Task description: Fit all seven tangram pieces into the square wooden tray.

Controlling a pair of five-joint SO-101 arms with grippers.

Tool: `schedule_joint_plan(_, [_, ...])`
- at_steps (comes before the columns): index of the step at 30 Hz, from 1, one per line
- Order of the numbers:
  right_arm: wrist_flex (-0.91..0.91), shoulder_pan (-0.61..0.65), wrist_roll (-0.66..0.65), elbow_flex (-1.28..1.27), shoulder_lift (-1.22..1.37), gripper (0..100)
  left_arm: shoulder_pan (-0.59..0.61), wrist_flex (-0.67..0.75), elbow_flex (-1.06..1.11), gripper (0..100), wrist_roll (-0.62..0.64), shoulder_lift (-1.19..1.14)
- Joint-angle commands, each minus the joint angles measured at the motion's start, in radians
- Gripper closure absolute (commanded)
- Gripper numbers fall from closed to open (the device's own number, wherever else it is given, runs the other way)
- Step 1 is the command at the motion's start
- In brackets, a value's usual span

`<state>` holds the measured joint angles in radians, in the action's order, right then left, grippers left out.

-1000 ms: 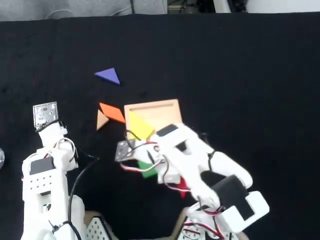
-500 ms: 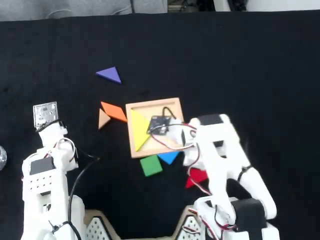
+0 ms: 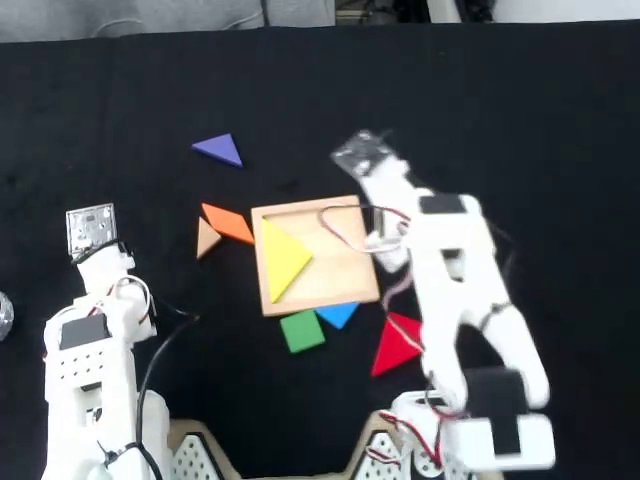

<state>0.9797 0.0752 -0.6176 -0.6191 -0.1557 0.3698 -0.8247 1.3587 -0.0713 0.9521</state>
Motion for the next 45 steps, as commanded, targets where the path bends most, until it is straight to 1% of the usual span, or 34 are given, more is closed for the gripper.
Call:
schedule_joint_plan(1, [0.064,0.061,0.192,0.188,0.124,82.5,0.001,0.012,-0.008,93,0.002,0.012])
schedule_joint_plan(2, [0.081,0.064,0.233,0.229,0.16,81.0,0.001,0.012,-0.008,93,0.002,0.012])
schedule_joint_plan(3, [0.098,0.064,0.245,0.26,0.193,81.4,0.001,0.012,-0.008,93,0.002,0.012])
schedule_joint_plan(6, [0.121,0.074,0.219,0.305,0.266,84.3,0.001,0.012,-0.007,93,0.002,0.012])
schedule_joint_plan(8, [0.118,0.08,0.221,0.306,0.303,84.8,0.001,0.012,-0.007,93,0.002,0.012])
schedule_joint_plan(13, [0.068,0.097,0.276,0.305,0.352,85.2,0.001,0.012,-0.008,93,0.002,0.012])
schedule_joint_plan(15, [0.058,0.097,0.292,0.308,0.366,87.1,0.001,0.012,-0.008,93,0.002,0.012])
schedule_joint_plan(20, [0.058,0.095,0.293,0.302,0.403,97.9,0.001,0.014,-0.008,93,0.002,0.014])
schedule_joint_plan(25, [0.055,0.095,0.307,0.308,0.427,98.5,0.001,0.014,-0.008,93,0.002,0.014])
schedule_joint_plan(26, [0.052,0.097,0.339,0.309,0.426,98.8,0.001,0.014,-0.008,93,0.002,0.014])
schedule_joint_plan(30, [0.026,0.092,0.549,0.338,0.429,98.8,0.001,0.014,-0.008,93,0.002,0.014])
schedule_joint_plan(32, [0.026,0.092,0.623,0.357,0.432,98.8,0.001,0.014,-0.008,93,0.002,0.014])
schedule_joint_plan(38, [0.017,0.092,0.795,0.369,0.43,98.8,0.001,0.014,-0.008,93,0.002,0.014])
schedule_joint_plan(41, [-0.015,0.089,0.844,0.351,0.426,98.8,0.001,0.014,-0.01,93,0.002,0.014])
schedule_joint_plan(45, [-0.041,0.051,0.898,0.335,0.426,98.8,0.001,0.037,-0.004,93,0.005,0.014])
